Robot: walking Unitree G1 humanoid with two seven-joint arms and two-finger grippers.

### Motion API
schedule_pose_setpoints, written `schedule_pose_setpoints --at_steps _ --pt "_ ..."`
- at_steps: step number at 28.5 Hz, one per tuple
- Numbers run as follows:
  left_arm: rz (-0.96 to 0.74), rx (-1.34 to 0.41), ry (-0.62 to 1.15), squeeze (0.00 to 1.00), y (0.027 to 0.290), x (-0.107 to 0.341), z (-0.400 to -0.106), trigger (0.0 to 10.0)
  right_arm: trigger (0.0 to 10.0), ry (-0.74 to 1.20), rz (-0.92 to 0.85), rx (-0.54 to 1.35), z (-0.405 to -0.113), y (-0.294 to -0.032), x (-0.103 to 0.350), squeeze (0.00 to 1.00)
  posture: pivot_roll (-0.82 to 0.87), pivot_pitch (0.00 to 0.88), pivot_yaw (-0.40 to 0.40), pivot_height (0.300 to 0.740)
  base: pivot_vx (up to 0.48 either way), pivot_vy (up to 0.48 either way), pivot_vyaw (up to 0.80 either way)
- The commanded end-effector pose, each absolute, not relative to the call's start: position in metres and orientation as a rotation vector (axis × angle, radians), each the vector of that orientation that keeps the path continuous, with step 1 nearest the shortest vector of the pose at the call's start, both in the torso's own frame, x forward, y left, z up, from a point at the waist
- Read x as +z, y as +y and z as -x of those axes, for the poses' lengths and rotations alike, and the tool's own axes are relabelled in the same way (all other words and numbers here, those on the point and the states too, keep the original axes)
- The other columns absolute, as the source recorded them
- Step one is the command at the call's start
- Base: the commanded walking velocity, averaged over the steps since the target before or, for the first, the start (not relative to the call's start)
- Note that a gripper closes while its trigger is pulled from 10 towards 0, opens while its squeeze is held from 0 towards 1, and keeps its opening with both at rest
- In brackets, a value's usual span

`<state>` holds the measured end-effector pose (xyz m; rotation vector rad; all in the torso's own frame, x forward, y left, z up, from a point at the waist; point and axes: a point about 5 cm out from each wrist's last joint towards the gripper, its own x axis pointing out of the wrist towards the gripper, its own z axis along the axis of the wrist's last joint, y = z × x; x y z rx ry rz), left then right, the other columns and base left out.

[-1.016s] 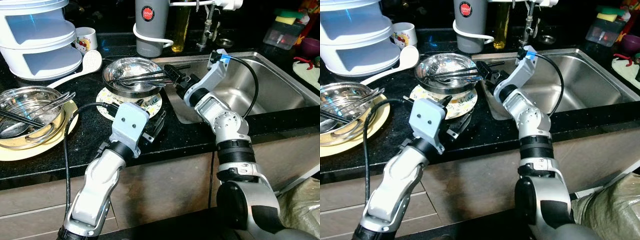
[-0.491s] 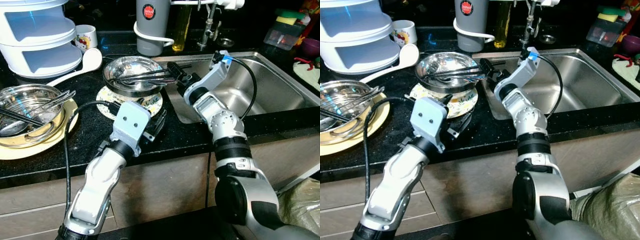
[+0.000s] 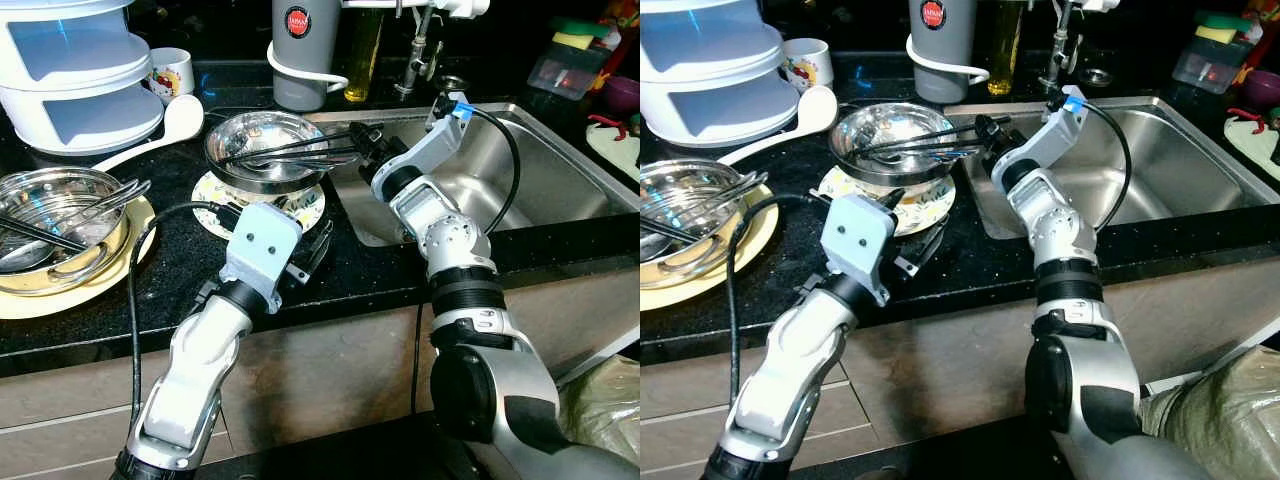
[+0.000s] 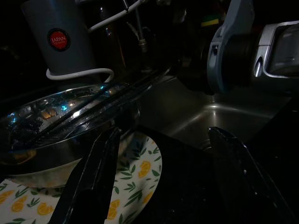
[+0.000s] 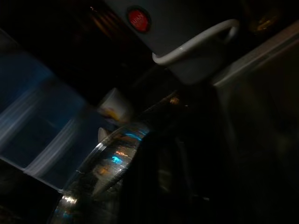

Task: Kitchen organization

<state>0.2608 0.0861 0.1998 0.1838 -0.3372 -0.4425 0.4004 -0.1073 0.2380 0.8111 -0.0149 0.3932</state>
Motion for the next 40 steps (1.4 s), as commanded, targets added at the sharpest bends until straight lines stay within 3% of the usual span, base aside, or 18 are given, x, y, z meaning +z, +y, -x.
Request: schedule_pose_setpoints --at_steps 1,17,25,33,34,35,36,37,38,40 --pt "-0.194 -0.461 -0.346 0.0 0.083 0.202 -0.26 10.0 0.0 -0.004 -0.806 0.378 -0.402 -0.109 0.238 0.0 0.08 0.029 -0.081 0.732 0.0 0.0 0.0" --pt "-0.193 -0.469 -0.351 0.0 0.081 0.203 -0.261 10.0 0.0 -0.078 -0.888 0.411 -0.401 -0.111 0.251 0.0 0.08 0.018 -0.081 0.732 0.0 0.0 0.0" --pt "-0.192 -0.467 -0.365 0.0 0.082 0.208 -0.262 10.0 0.0 -0.266 -1.015 0.516 -0.394 -0.119 0.283 0.0 0.08 0.023 -0.074 0.732 0.0 0.0 0.0" --pt "-0.194 -0.462 -0.378 0.0 0.083 0.212 -0.263 10.0 0.0 -0.35 -1.022 0.585 -0.389 -0.122 0.301 0.0 0.08 0.021 -0.072 0.732 0.0 0.0 0.0" --pt "-0.193 -0.461 -0.38 0.0 0.083 0.213 -0.262 10.0 1.1 -0.367 -1.025 0.593 -0.388 -0.125 0.304 0.0 0.08 0.02 -0.073 0.732 0.0 0.0 0.0" --pt "-0.192 -0.46 -0.382 0.0 0.083 0.214 -0.262 10.0 3.6 -0.381 -1.026 0.598 -0.387 -0.127 0.307 0.0 0.08 0.022 -0.071 0.732 0.0 0.0 0.0" --pt "-0.191 -0.459 -0.383 0.0 0.083 0.214 -0.262 10.0 4.9 -0.393 -1.029 0.601 -0.386 -0.129 0.309 0.0 0.08 0.022 -0.071 0.732 0.0 0.0 0.0" --pt "-0.191 -0.459 -0.383 0.0 0.083 0.214 -0.262 10.0 4.9 -0.393 -1.029 0.601 -0.386 -0.129 0.309 0.0 0.08 0.022 -0.071 0.732 0.0 0.0 0.0" --pt "-0.188 -0.458 -0.385 0.0 0.083 0.215 -0.262 10.0 10.0 -0.408 -1.029 0.599 -0.386 -0.133 0.311 0.0 0.08 0.021 -0.073 0.732 0.0 0.0 0.0" --pt "-0.177 -0.456 -0.385 0.0 0.083 0.215 -0.261 10.0 10.0 -0.439 -1.016 0.579 -0.386 -0.145 0.315 0.0 0.08 0.023 -0.074 0.732 0.0 0.0 0.0"
